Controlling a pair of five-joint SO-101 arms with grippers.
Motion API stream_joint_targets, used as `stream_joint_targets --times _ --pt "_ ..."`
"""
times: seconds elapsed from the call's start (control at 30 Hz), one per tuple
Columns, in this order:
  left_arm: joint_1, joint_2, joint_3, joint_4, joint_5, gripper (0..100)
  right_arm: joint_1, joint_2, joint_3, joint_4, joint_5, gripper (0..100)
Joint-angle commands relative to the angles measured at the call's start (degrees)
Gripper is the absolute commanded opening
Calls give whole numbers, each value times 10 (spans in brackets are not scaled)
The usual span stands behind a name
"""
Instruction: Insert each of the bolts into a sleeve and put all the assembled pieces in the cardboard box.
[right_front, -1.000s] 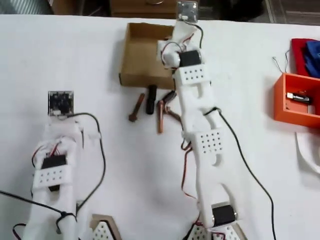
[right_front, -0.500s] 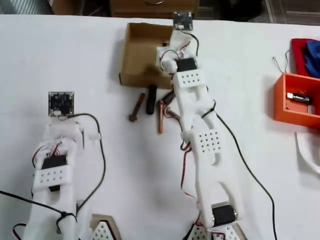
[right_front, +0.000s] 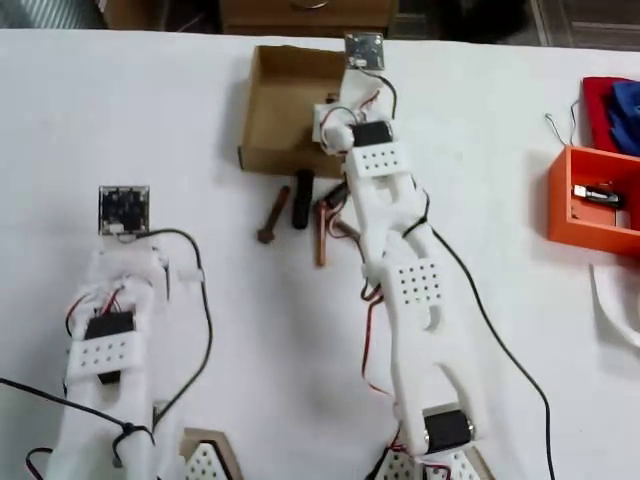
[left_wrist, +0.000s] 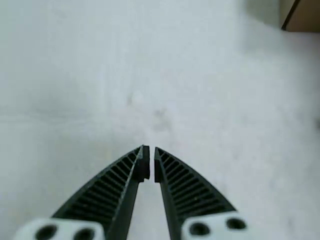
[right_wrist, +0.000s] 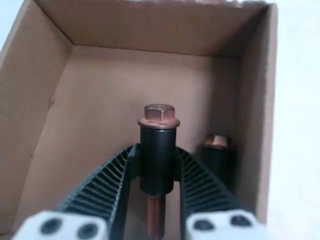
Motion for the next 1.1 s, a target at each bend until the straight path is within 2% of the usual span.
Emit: stream_joint_targets --times 0.0,0.8,0.97,1.07 --pt "4 -5 -3 -11 -4 48 6 -15 -5 -17 2 21" --pt "4 -5 -2 -11 -4 48 4 8 -6 -13 3 29" --pt "4 -5 -2 -11 -4 48 2 8 -10 3 3 177" --pt "4 -5 -2 -11 -4 49 2 5 -11 3 3 190"
